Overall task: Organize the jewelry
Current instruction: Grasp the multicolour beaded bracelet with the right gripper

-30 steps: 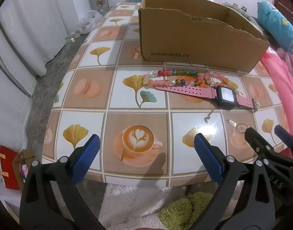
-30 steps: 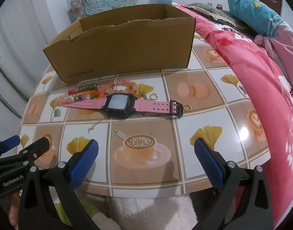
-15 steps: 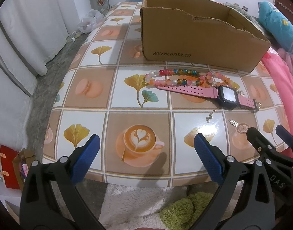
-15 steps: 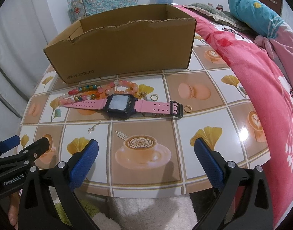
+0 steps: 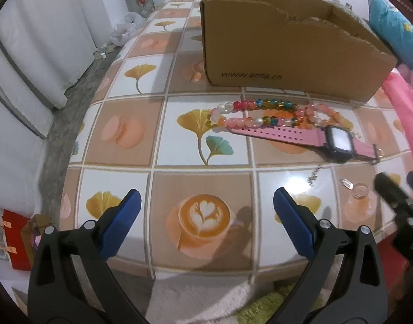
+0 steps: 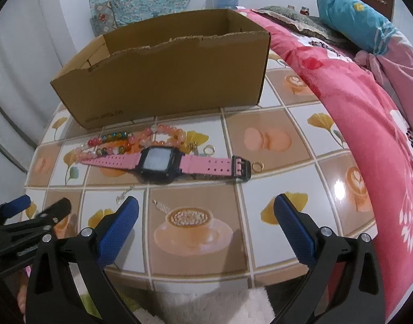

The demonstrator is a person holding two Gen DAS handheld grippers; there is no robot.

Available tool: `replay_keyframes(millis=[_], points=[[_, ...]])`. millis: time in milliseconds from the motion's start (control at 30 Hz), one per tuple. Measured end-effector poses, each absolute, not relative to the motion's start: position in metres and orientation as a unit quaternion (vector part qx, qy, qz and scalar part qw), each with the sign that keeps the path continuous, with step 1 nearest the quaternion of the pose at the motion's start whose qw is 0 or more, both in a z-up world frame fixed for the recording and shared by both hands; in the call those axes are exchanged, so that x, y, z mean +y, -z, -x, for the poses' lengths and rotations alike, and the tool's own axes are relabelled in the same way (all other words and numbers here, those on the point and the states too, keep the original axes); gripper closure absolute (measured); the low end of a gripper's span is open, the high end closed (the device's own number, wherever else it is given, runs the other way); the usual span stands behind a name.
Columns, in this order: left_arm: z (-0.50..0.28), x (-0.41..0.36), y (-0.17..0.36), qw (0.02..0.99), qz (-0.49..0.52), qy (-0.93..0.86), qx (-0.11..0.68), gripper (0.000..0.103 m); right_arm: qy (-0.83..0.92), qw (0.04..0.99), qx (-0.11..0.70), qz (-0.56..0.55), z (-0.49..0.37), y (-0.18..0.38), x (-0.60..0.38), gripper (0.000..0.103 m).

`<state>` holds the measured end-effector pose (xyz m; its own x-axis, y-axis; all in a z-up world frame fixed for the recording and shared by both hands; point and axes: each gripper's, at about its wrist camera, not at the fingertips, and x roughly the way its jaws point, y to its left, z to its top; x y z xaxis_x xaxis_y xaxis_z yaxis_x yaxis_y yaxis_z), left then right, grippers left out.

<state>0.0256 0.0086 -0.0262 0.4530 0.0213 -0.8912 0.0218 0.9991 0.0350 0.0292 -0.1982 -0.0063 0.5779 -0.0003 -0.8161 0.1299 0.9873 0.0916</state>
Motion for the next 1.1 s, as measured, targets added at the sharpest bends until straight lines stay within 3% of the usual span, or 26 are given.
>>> replay_keyframes(millis=[200,333,567,733,800,867,933,1100], points=[[-0.041,0.009,0.030,0.854,-0.041,0.026,0.518,0.008,-0.019,0.901,0.424,-0.092,-0.044,-0.010,-0.195,0.005],[-0.053,0.021,0.025,0.867,0.004,0.090,0.490,0.008,-0.063,0.898,0.422,-0.105,-0.066,-0.016,-0.184,0.006],[-0.077,0.045,0.012,0.878,0.077,0.130,0.453,0.008,-0.116,0.881,0.447,-0.101,-0.107,-0.010,-0.163,0.031],[-0.091,0.047,0.011,0.889,0.057,0.124,0.436,0.008,-0.146,0.867,0.471,-0.077,-0.128,-0.003,-0.147,0.063],[-0.094,0.047,0.011,0.889,0.051,0.130,0.435,0.008,-0.157,0.861,0.480,-0.063,-0.134,0.001,-0.142,0.069],[-0.096,0.044,0.012,0.891,0.041,0.139,0.429,0.014,-0.166,0.855,0.488,-0.053,-0.138,0.004,-0.139,0.075],[-0.100,0.040,0.014,0.888,0.026,0.147,0.434,0.036,-0.173,0.851,0.495,-0.037,-0.142,0.007,-0.135,0.077],[-0.109,0.032,0.026,0.870,0.015,0.164,0.464,0.056,-0.190,0.838,0.511,-0.004,-0.153,0.018,-0.125,0.078]])
